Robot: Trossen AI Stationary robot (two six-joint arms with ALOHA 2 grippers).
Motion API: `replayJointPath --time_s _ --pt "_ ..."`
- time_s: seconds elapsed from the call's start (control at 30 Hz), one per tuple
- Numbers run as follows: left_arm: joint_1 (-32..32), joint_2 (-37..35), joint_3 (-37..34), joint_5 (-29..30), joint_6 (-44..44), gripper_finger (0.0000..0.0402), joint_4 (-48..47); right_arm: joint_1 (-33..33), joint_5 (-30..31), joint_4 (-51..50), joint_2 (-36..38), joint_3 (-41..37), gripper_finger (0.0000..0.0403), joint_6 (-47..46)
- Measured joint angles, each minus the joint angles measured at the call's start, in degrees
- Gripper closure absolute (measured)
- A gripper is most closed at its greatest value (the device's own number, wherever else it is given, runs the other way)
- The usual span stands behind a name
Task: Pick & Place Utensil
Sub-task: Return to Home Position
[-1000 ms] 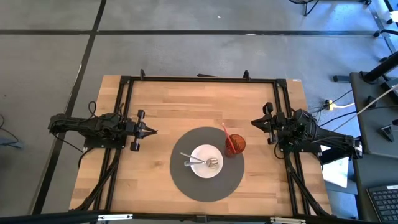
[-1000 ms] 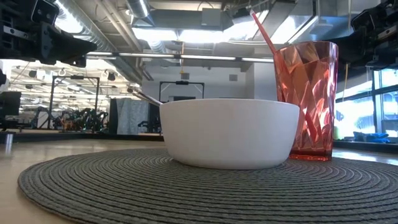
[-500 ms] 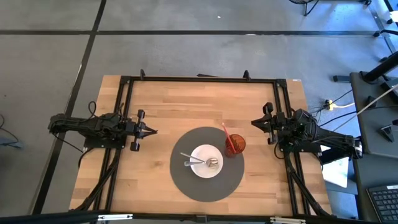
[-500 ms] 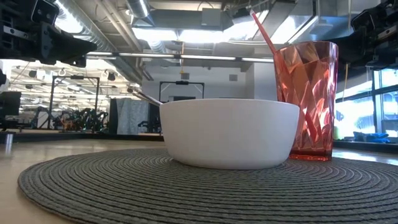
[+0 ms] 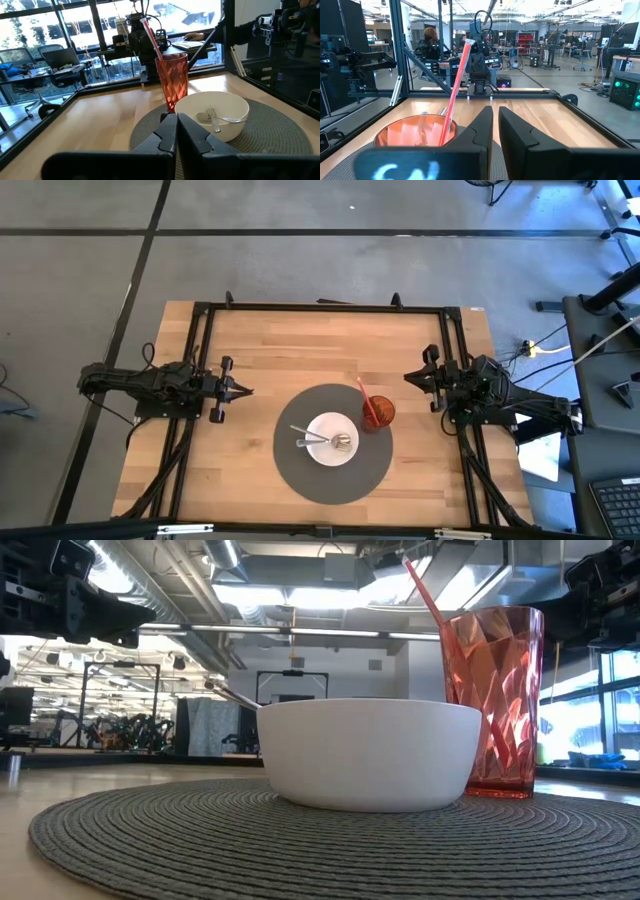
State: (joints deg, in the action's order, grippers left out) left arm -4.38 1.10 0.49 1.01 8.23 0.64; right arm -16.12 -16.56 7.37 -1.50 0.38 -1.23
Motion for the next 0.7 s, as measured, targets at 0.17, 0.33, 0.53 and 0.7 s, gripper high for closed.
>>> replayJointPath --time_s 0.17,0.33,0.53,0.7 --pt "-0.01 0.02 0.0 -0.01 -0.01 0.0396 -0.02 0.02 0.01 0.0 0.0 0.0 0.037 0.0" --pt "0.0 0.02 0.0 -0.02 0.0 0.0397 0.0 0.0 0.01 0.0 0.0 0.0 0.037 0.0" --pt "-0.02 0.02 0.0 -0.02 0.0 0.0394 -0.01 0.02 0.0 -0.01 0.0 0.0 0.037 0.0" --pt "0.0 0.02 0.0 0.0 -0.01 0.0396 -0.02 0.01 0.0 0.0 0.0 0.0 0.037 0.0"
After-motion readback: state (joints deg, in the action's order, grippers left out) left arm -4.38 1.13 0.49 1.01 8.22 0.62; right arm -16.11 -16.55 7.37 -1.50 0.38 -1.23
